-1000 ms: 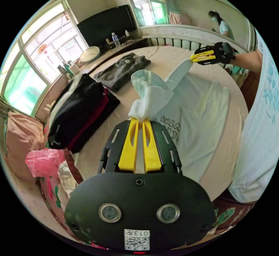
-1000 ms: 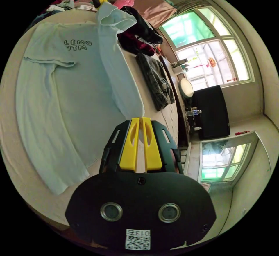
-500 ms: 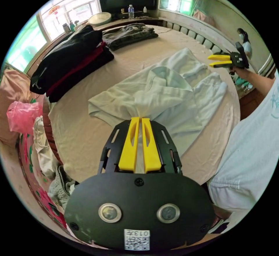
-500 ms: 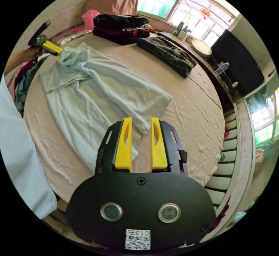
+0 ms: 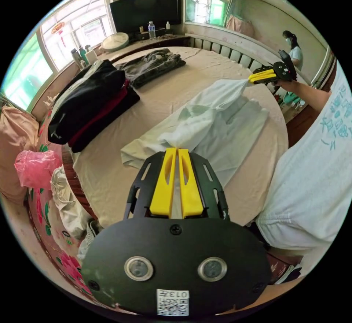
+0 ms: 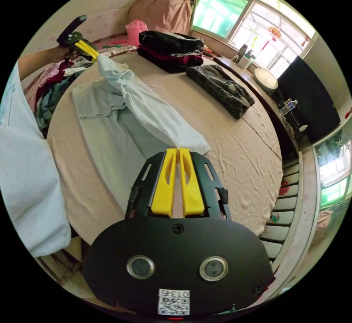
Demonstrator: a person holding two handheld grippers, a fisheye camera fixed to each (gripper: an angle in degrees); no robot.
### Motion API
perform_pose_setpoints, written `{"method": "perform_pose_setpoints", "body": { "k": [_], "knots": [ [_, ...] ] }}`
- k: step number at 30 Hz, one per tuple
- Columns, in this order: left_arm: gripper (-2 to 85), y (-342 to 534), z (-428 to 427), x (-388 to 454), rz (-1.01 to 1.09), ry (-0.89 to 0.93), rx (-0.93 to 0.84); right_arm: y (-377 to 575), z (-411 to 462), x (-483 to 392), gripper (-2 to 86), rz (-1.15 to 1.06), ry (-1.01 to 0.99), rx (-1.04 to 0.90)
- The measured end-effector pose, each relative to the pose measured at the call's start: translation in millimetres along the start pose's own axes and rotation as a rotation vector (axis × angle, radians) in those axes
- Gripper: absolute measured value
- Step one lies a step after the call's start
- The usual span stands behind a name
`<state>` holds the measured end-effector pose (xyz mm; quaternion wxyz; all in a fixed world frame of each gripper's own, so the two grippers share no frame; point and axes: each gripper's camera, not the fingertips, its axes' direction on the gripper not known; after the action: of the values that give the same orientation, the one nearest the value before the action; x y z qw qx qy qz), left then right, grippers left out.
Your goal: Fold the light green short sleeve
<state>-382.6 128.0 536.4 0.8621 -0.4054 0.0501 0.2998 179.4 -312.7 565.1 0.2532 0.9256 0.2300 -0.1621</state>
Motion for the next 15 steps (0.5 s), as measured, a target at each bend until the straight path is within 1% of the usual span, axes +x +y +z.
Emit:
{"method": "perform_pose_setpoints", "body": {
  "k": [2,4,8,10,12,13,15],
  "knots": [
    [0.2,12.7,3.3,4.3,0.009,0.04,-0.033,9.2,0.7,-12.4,1.7,-0.02,-0.001,-0.025],
    [0.2,24.3,18.4,7.3,0.003,0.038,-0.093,19.7,13.2,-25.3,2.2,-0.036,-0.022,-0.081],
    [0.2,55.8,59.1,4.6,-0.061,0.108,-0.235,37.0,46.9,-49.0,6.0,-0.119,-0.111,-0.254],
    [0.2,67.2,52.0,-1.3,-0.105,0.14,-0.191,38.9,41.5,-40.7,7.0,-0.078,-0.144,-0.259],
    [0.0,76.2,38.7,-10.6,-0.155,0.13,-0.155,43.4,26.9,-10.0,8.3,0.074,-0.132,-0.176],
    [0.0,80.8,27.5,-17.6,-0.186,0.121,-0.11,44.7,24.3,-0.4,8.7,0.123,-0.122,-0.152],
    [-0.1,83.9,9.3,-29.1,-0.225,0.195,0.016,46.3,24.7,37.1,9.7,0.302,-0.106,-0.085]
  ]
}}
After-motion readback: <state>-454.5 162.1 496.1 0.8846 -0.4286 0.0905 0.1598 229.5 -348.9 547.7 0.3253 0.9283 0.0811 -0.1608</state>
